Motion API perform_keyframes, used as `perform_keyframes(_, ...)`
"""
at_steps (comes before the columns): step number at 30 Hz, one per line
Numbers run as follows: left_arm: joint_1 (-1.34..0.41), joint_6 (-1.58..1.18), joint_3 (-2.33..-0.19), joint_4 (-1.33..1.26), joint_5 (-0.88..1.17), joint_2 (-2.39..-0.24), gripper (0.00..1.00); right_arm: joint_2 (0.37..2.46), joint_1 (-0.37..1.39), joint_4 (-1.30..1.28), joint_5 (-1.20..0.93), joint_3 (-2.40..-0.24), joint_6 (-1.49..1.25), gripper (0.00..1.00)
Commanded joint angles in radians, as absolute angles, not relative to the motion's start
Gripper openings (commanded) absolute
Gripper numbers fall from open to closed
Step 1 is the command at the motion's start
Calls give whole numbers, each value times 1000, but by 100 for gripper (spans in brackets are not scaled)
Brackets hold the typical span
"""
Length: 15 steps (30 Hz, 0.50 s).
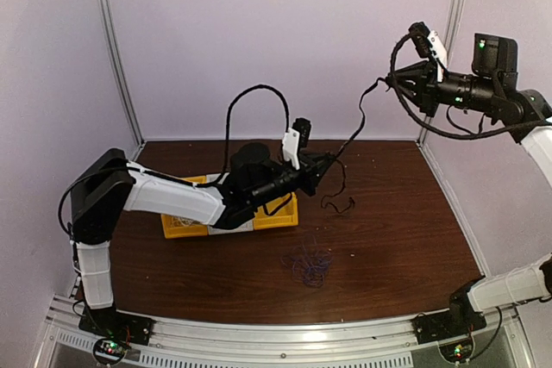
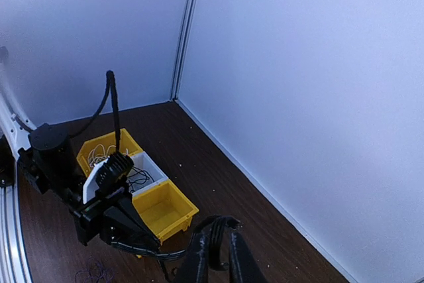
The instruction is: Untangle the cables
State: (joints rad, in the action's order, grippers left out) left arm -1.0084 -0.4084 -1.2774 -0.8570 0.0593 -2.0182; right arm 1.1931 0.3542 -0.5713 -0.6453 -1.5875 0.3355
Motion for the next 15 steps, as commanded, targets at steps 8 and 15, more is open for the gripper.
perform_keyframes(8, -979, -185, -1406, -559, 24, -1838, 0, 1116, 318, -563, -639, -1440, 375, 24)
perform_keyframes(15, -974, -95, -1562, -376, 39, -1798, 0, 1088, 314, -573, -664, -1361, 397, 26)
